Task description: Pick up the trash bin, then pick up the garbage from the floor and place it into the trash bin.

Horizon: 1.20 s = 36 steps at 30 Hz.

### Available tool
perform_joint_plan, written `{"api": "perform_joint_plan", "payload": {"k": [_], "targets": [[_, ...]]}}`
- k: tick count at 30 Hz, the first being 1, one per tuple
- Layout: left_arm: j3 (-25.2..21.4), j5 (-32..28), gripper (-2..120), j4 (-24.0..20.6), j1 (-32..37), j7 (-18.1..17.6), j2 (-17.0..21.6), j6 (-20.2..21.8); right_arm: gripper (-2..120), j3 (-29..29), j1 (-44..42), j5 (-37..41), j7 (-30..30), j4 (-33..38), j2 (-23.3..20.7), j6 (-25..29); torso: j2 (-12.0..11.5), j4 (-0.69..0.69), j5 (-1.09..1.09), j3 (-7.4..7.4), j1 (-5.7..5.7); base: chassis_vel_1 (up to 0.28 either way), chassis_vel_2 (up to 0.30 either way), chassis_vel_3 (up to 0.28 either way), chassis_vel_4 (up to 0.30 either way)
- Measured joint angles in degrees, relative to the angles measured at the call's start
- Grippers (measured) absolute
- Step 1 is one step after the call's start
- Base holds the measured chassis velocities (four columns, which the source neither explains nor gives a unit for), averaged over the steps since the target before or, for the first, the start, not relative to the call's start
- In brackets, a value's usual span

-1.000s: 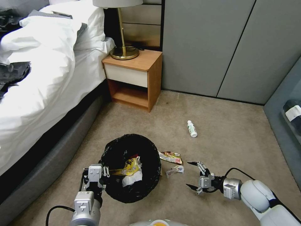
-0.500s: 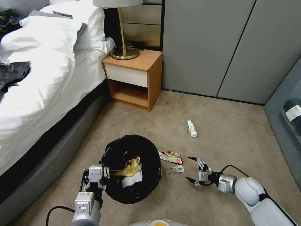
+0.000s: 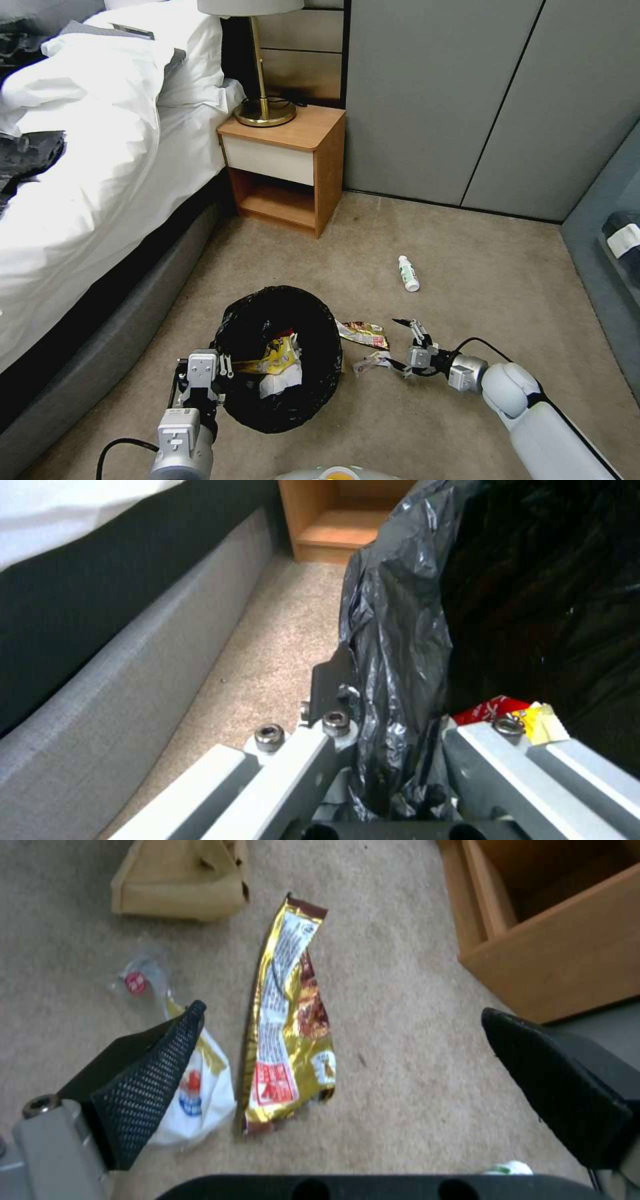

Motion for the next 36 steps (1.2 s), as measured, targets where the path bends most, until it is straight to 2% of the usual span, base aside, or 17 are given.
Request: {"api": "perform_joint_plan", "payload": {"k": [14,22,36], "targets": [[0.18,0.21,1,0.37,-0.3,0.14,-0.25,0.0,100,-1.13,0.35,-0.52,-0.24,-0.82,0.75,0.02,0.0,-0.01,0.0,0.0,0.01,0.0,0.0,0.0,0.0],[0.16,0.58,1,0.27,0.27,0.23,-0.36,-0.04,100,-1.11,0.76,-1.18,-0.08,-3.71,3.44,0.18,0.0,0.0,0.01,0.0,0.0,0.0,0.0,0.0,0.0],[0.06,1.86,1,-0.7,1.63,0.24,-0.79,-0.5,100,0.83,5.15,-2.2,0.61,-15.25,6.91,1.28,0.0,0.01,0.0,0.0,0.0,0.0,0.0,0.0,0.0]]}}
